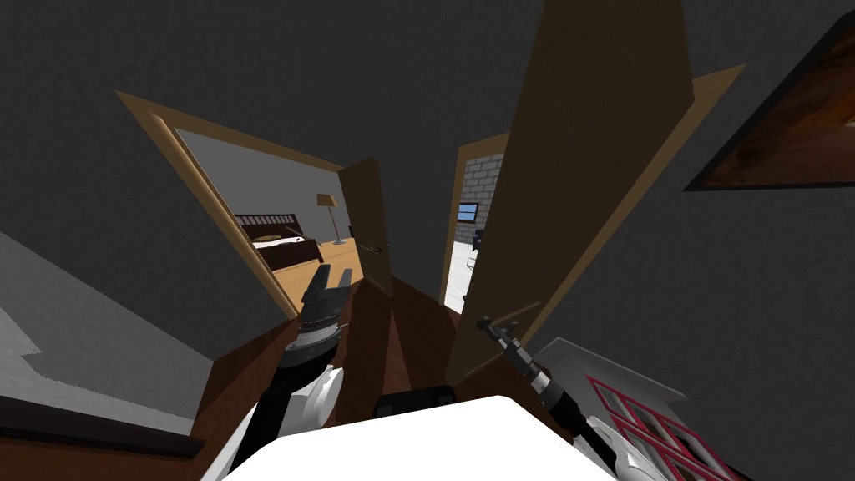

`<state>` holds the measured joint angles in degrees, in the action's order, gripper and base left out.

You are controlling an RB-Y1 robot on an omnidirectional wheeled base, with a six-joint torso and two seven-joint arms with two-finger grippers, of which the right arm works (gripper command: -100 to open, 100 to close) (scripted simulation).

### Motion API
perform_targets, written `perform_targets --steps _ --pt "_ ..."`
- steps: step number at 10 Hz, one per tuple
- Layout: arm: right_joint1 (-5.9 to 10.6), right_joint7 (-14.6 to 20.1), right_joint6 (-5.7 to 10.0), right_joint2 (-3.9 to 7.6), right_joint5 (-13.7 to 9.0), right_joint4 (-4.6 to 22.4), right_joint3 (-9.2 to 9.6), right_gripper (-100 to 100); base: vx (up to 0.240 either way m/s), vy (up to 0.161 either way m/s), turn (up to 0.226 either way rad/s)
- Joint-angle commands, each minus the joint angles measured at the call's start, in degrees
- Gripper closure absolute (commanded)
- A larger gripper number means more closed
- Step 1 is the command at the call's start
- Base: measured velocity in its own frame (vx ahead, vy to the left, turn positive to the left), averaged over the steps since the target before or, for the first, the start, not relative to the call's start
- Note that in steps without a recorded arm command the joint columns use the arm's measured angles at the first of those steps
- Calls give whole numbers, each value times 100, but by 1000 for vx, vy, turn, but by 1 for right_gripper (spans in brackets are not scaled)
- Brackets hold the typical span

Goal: Pull the door open

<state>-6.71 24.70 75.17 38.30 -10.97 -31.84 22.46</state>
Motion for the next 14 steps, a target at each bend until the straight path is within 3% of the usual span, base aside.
perform_targets --steps 1,2,4,5,8,9,12,13,14 --pt "-146 -21 277 67 -46 135 -8 100 -20 -41 107" --pt "-146 -21 277 67 -46 135 -8 100 -28 -24 41" --pt "-323 -22 599 114 -80 259 24 100 -26 -27 92" --pt "-323 -22 599 114 -80 259 24 100 -18 -21 61" --pt "-561 -25 1035 177 -125 425 69 100 -38 -34 97" --pt "-561 -25 990 177 -125 160 69 100 -52 -19 32" --pt "-561 -25 1035 177 -125 425 69 100 -6 1 -9" --pt "-743 -90 1059 174 -148 267 49 -100 56 53 -150" --pt "-837 -112 1144 175 -162 288 39 -100 85 92 -276"
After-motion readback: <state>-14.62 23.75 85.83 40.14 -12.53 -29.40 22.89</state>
